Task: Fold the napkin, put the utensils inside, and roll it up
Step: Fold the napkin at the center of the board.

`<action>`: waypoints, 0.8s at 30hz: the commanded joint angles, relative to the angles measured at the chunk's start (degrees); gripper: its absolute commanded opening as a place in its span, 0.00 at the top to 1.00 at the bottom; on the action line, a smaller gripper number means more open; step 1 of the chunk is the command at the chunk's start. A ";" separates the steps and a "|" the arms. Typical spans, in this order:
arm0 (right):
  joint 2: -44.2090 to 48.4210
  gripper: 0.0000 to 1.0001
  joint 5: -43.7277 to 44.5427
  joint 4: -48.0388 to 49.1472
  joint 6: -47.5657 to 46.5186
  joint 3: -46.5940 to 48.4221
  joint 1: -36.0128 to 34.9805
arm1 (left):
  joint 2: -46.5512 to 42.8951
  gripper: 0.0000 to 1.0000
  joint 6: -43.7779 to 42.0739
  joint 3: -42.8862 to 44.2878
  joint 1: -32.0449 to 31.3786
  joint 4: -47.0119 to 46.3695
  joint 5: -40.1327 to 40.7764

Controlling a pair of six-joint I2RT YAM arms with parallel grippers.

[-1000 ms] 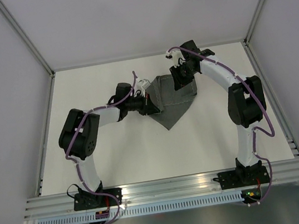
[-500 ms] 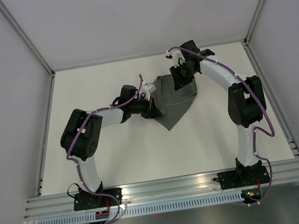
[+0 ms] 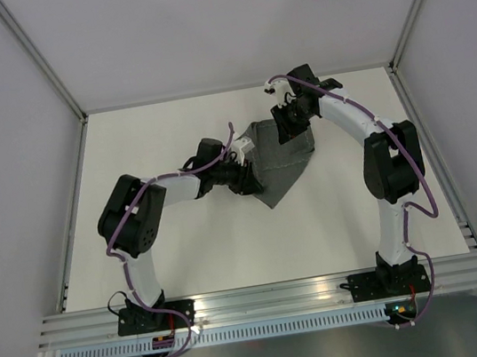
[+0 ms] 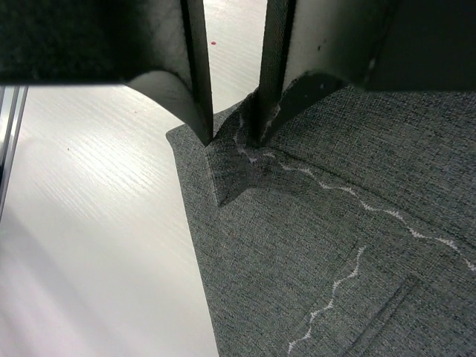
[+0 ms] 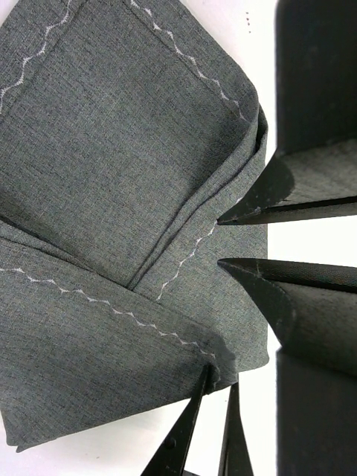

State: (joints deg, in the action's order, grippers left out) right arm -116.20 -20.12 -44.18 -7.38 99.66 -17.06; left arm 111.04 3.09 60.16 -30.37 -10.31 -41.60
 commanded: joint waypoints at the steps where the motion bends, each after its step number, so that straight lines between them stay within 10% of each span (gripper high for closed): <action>1: 0.98 0.70 1.31 0.50 0.08 -0.34 0.10 | -3.11 0.64 -2.92 -0.48 -1.00 -0.77 0.65; 24: 0.28 0.70 1.84 0.59 0.08 -0.43 0.10 | -1.45 0.55 -2.48 0.22 -3.73 -1.56 -1.82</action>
State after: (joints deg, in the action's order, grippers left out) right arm -116.20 -19.42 -44.18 -7.55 99.66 -17.08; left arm 109.14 2.98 59.79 -33.56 -10.33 -41.45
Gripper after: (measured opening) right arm 0.302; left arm 0.439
